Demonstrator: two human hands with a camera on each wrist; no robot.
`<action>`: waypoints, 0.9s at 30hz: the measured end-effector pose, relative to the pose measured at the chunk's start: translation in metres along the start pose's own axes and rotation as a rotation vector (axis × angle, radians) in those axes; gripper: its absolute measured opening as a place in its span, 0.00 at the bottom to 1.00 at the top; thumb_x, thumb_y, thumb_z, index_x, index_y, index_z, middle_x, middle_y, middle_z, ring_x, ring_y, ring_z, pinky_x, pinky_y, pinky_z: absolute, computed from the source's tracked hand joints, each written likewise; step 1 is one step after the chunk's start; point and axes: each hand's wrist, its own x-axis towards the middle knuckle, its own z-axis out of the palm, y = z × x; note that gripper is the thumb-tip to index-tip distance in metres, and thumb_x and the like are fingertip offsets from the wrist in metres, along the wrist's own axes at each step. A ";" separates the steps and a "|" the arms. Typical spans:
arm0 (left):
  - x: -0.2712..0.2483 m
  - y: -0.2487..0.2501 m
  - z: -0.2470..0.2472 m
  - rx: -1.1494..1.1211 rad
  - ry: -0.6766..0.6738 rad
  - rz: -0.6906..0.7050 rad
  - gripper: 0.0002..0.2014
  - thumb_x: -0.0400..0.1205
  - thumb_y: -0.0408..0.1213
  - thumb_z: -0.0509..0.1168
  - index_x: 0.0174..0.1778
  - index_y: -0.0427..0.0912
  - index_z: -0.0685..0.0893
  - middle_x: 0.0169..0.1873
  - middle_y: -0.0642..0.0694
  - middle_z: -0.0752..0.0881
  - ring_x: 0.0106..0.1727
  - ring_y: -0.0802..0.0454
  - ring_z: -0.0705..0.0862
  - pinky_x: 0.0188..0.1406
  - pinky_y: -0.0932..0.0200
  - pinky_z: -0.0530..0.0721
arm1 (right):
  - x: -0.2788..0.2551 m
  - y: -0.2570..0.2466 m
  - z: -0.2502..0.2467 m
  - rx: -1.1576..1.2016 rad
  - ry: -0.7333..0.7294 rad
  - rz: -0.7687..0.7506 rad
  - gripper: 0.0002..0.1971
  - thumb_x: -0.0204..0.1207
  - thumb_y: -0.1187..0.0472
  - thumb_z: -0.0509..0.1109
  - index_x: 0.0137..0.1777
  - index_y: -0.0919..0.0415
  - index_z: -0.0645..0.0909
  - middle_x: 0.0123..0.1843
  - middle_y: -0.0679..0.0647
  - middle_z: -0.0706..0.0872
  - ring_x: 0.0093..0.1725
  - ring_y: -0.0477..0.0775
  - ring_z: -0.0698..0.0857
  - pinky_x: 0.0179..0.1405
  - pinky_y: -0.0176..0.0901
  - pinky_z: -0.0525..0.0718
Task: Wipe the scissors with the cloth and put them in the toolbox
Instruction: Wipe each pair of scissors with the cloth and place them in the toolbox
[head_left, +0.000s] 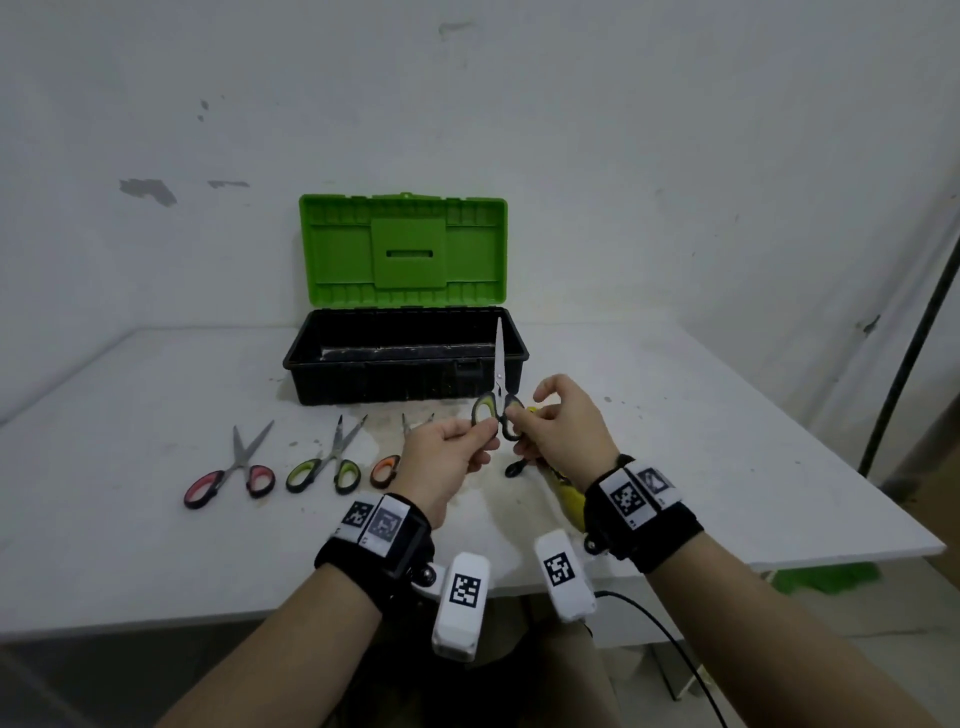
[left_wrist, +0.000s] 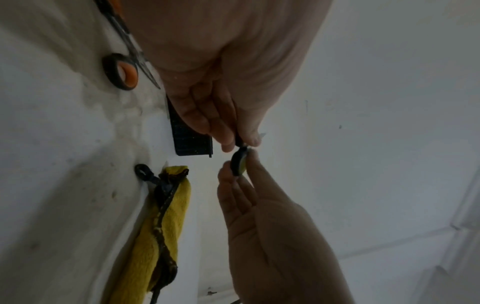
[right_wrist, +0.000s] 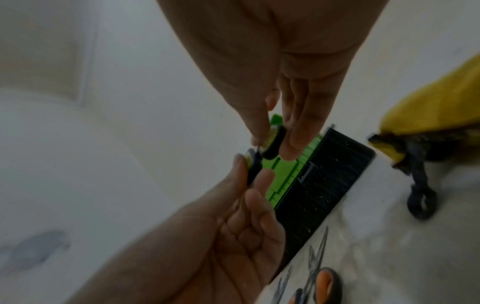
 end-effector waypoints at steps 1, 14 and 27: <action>0.000 0.002 0.003 0.015 0.008 0.019 0.07 0.81 0.38 0.74 0.47 0.37 0.91 0.37 0.46 0.93 0.33 0.57 0.86 0.40 0.63 0.86 | 0.000 -0.002 0.003 -0.058 0.037 -0.039 0.15 0.73 0.52 0.77 0.46 0.61 0.76 0.34 0.58 0.90 0.27 0.54 0.89 0.24 0.43 0.84; 0.050 0.045 -0.025 0.353 0.004 0.278 0.08 0.77 0.41 0.78 0.45 0.41 0.91 0.37 0.48 0.93 0.38 0.58 0.90 0.43 0.60 0.87 | 0.062 -0.050 0.025 -0.377 0.082 -0.141 0.15 0.66 0.47 0.76 0.34 0.61 0.89 0.31 0.54 0.90 0.34 0.49 0.88 0.34 0.44 0.85; 0.210 0.060 -0.211 0.889 0.262 0.128 0.20 0.88 0.43 0.60 0.70 0.35 0.82 0.70 0.32 0.82 0.71 0.34 0.80 0.71 0.47 0.74 | 0.214 -0.054 0.064 -0.897 -0.036 0.108 0.24 0.73 0.42 0.74 0.33 0.63 0.75 0.32 0.55 0.80 0.35 0.56 0.83 0.26 0.41 0.78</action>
